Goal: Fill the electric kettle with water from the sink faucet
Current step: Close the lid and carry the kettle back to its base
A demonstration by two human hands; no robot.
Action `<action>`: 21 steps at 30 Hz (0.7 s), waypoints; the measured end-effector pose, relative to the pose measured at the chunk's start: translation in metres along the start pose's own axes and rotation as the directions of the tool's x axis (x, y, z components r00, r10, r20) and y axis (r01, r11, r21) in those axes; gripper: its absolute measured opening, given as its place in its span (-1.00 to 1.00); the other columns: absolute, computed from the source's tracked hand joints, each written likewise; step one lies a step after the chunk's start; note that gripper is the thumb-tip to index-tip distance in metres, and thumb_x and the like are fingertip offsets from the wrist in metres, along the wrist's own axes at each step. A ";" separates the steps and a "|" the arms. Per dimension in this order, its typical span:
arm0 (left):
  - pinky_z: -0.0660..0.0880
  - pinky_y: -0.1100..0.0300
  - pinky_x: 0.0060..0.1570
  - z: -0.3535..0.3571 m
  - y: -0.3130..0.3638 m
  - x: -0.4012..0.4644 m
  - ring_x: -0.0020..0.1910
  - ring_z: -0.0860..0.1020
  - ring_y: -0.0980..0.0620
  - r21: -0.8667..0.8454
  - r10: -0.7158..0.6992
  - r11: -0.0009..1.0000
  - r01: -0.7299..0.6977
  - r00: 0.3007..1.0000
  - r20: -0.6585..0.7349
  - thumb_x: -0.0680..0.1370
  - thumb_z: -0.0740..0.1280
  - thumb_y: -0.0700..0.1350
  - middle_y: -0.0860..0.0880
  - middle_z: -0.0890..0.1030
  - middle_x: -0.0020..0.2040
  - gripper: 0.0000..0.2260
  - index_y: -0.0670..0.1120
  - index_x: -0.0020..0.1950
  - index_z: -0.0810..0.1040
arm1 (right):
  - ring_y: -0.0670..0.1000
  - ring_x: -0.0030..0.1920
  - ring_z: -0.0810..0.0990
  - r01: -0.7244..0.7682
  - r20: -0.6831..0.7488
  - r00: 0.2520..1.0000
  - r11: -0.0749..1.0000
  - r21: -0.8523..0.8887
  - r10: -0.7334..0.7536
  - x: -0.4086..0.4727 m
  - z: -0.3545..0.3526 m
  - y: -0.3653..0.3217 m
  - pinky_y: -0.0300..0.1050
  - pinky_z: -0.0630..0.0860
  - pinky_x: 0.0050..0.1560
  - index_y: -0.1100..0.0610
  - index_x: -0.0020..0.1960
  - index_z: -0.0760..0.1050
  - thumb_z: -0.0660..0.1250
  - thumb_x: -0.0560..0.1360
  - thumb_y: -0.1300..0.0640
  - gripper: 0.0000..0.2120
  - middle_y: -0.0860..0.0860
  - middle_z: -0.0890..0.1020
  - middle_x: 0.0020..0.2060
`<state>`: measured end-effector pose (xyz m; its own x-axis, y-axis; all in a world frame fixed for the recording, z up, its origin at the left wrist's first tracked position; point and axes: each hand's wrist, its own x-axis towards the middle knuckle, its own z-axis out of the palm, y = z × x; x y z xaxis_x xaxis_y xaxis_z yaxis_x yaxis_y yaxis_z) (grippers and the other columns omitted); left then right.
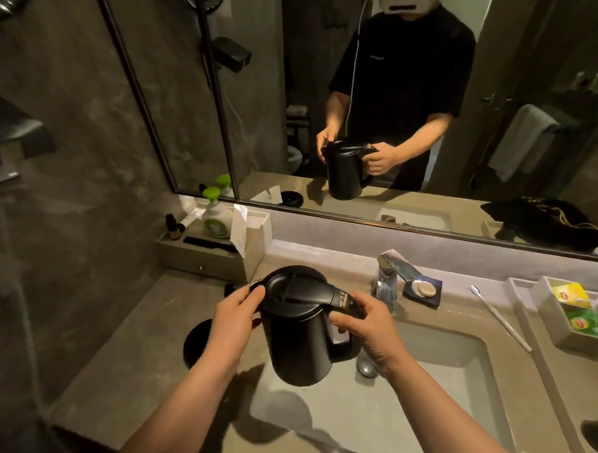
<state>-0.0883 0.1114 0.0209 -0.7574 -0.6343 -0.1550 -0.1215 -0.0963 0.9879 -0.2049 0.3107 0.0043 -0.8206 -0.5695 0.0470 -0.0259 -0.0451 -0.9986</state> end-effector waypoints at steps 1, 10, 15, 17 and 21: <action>0.50 0.05 0.09 -0.010 0.000 0.000 0.10 0.61 0.05 -0.016 0.001 1.000 -0.001 0.999 -0.035 0.59 0.28 -0.03 0.09 0.71 0.01 -0.81 0.15 0.02 0.69 | -0.03 -0.24 0.59 -0.005 0.043 0.999 0.999 -0.035 0.007 0.005 0.008 -0.001 -0.11 0.53 -0.16 0.28 -0.02 0.60 0.57 0.31 0.20 -0.70 0.03 0.65 -0.27; 0.51 0.18 -0.06 -0.098 0.003 0.010 -0.01 0.63 0.14 -0.055 -0.032 0.998 0.018 0.964 -0.263 0.59 0.29 -0.12 0.13 0.71 -0.07 -0.80 0.13 -0.01 0.68 | -0.09 -0.24 0.53 0.035 0.284 0.957 0.947 -0.320 0.060 0.049 0.097 0.014 -0.29 0.46 -0.22 0.19 0.02 0.59 0.51 0.45 0.13 -0.79 0.05 0.63 -0.21; 0.49 0.21 0.03 -0.125 -0.002 0.025 0.02 0.60 0.15 -0.108 -0.059 0.994 0.026 0.948 -0.312 0.61 0.26 -0.19 0.06 0.67 0.02 -0.79 0.00 0.17 0.61 | -0.09 -0.23 0.53 0.061 0.334 0.939 0.910 -0.410 0.087 0.073 0.134 0.024 -0.13 0.46 -0.17 0.07 -0.02 0.57 0.49 0.46 0.08 -0.84 -0.04 0.60 -0.23; 0.51 0.28 -0.05 -0.131 -0.004 0.030 -0.04 0.62 0.18 -0.123 -0.065 0.992 0.026 0.945 -0.322 0.61 0.26 -0.21 0.07 0.68 -0.02 -0.80 -0.01 0.15 0.61 | -0.23 -0.28 0.52 0.072 0.346 0.934 0.902 -0.425 0.089 0.080 0.142 0.026 -0.31 0.43 -0.25 -0.07 -0.09 0.53 0.49 0.46 0.08 -0.86 -0.14 0.57 -0.28; 0.53 0.37 -0.17 -0.138 -0.011 0.039 -0.10 0.61 0.21 -0.109 -0.073 0.993 0.040 0.944 -0.323 0.61 0.24 -0.23 0.02 0.67 -0.02 -0.79 -0.07 0.15 0.62 | -0.24 -0.28 0.51 0.064 0.356 0.928 0.891 -0.449 0.112 0.088 0.152 0.033 -0.36 0.38 -0.26 -0.14 -0.13 0.48 0.48 0.47 0.13 -0.78 -0.16 0.54 -0.29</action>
<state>-0.0281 -0.0185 0.0050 -0.4989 -0.8390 -0.2171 -0.0808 -0.2044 0.9756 -0.1913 0.1341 -0.0207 -0.5612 -0.8255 -0.0605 -0.3321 0.2916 -0.8971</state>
